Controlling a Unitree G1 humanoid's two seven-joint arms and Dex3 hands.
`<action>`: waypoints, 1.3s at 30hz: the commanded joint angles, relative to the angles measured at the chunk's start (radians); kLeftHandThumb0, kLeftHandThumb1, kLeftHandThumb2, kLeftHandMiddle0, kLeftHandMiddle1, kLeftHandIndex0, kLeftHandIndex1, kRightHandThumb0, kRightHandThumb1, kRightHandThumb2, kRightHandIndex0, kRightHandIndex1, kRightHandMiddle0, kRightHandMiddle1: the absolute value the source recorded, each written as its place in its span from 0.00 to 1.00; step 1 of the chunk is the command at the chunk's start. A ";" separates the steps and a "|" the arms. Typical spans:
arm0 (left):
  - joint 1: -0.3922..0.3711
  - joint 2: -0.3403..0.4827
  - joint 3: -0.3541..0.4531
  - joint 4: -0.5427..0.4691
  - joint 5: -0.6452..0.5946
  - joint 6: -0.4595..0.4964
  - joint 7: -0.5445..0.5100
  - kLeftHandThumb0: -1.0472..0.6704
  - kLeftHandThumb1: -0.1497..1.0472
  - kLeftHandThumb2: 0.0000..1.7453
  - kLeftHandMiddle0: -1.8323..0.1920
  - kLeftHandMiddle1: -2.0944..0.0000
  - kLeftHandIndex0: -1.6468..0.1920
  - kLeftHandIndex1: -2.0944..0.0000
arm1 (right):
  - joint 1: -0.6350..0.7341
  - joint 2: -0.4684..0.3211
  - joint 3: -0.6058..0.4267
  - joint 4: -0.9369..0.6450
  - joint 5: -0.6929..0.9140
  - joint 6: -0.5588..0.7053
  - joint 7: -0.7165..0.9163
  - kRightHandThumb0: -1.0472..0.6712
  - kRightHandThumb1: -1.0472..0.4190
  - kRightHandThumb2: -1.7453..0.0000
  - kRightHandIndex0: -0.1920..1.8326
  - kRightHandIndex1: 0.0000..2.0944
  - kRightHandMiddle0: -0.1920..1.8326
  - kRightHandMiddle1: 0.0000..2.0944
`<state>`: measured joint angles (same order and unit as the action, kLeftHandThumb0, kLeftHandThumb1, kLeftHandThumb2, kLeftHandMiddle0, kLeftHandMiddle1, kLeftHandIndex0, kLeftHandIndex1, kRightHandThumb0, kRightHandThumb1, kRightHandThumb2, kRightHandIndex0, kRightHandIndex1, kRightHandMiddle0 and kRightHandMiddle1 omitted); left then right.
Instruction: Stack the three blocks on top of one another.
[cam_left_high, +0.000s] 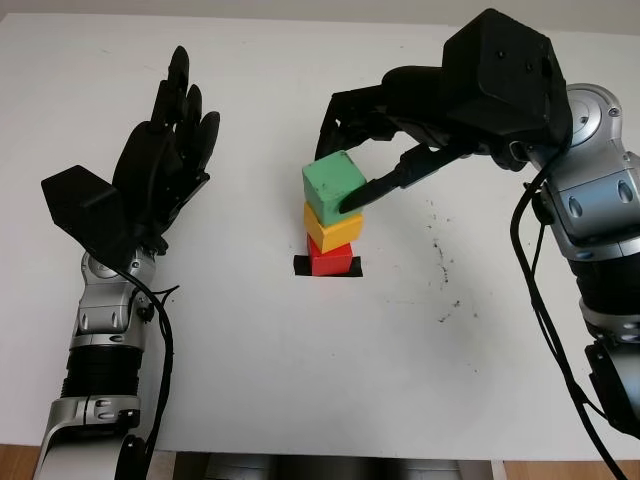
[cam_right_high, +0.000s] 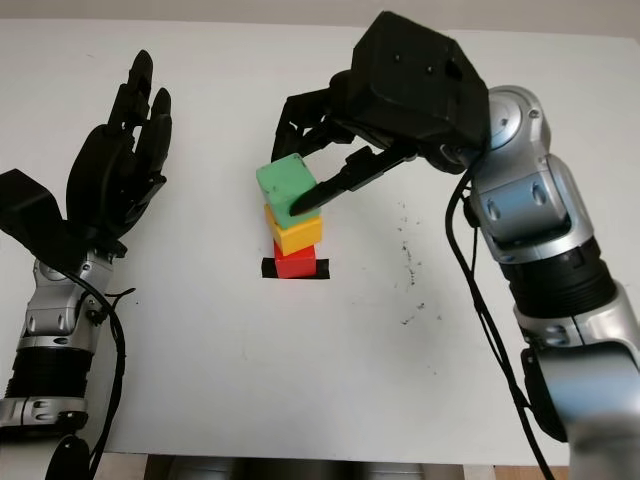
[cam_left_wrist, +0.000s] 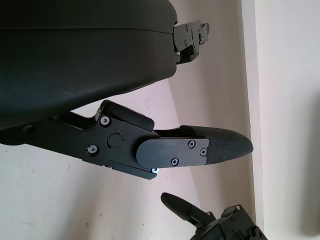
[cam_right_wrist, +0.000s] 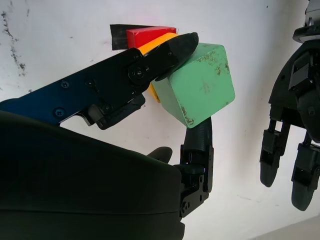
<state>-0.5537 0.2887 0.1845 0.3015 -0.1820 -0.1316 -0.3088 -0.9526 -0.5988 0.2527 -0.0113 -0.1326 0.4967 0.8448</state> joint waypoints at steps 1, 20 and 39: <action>0.024 0.006 0.002 -0.019 0.003 -0.003 0.003 0.15 1.00 0.24 1.00 1.00 1.00 1.00 | 0.016 0.004 -0.002 0.000 0.000 -0.019 -0.007 0.34 0.06 0.97 0.18 0.26 0.24 0.78; 0.034 0.010 -0.002 -0.040 0.002 0.023 0.005 0.16 1.00 0.25 1.00 1.00 1.00 1.00 | 0.032 -0.008 -0.001 -0.005 -0.021 -0.043 -0.009 0.33 0.06 0.97 0.20 0.21 0.24 0.77; 0.028 0.011 -0.002 -0.036 0.004 0.024 0.006 0.16 1.00 0.25 1.00 1.00 1.00 1.00 | 0.039 -0.050 -0.036 -0.086 0.045 -0.007 0.114 0.08 0.13 0.97 0.00 0.00 0.00 0.00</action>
<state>-0.5343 0.2917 0.1833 0.2770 -0.1804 -0.1084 -0.3026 -0.9264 -0.6323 0.2418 -0.0716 -0.1050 0.4954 0.9531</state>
